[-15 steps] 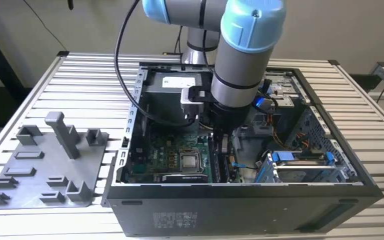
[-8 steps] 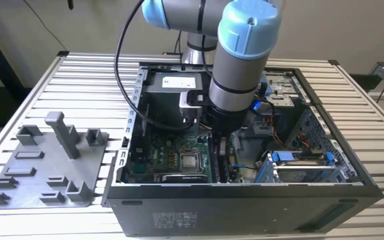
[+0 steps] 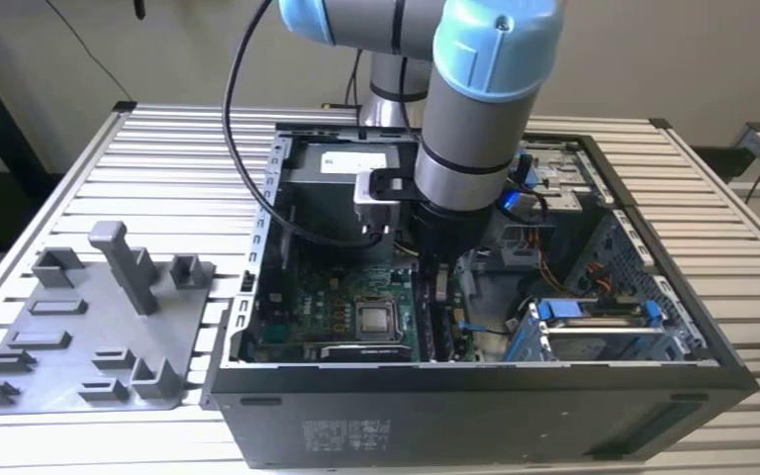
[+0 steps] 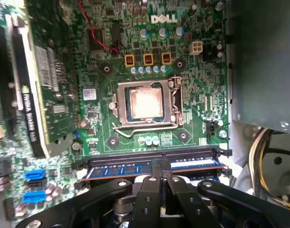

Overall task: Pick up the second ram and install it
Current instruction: 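Press down the second ram until it locks into place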

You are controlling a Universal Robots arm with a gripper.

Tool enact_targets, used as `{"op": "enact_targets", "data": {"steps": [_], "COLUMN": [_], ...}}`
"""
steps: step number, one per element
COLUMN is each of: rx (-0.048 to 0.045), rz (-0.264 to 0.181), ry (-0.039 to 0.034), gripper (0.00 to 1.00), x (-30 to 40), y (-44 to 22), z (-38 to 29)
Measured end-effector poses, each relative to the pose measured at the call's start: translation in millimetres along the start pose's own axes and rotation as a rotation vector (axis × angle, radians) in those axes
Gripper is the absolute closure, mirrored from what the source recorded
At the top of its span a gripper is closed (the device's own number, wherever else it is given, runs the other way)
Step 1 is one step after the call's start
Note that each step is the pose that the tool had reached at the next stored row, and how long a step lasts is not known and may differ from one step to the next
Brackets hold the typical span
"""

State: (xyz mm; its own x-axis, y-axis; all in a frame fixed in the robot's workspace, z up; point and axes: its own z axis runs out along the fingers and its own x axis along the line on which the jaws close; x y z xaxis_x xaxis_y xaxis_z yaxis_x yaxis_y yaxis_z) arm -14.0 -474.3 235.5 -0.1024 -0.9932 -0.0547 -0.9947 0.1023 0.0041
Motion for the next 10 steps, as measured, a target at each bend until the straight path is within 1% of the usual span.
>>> {"op": "enact_targets", "data": {"steps": [9, 10], "rx": [-0.0004, -0.0023], "rz": [0.000, 0.000], "ry": [0.0001, 0.0005], "gripper": [0.89, 0.89], "x": [-2.2, -2.3], "y": [0.1, 0.0], "z": [-40.6, -42.9]}}
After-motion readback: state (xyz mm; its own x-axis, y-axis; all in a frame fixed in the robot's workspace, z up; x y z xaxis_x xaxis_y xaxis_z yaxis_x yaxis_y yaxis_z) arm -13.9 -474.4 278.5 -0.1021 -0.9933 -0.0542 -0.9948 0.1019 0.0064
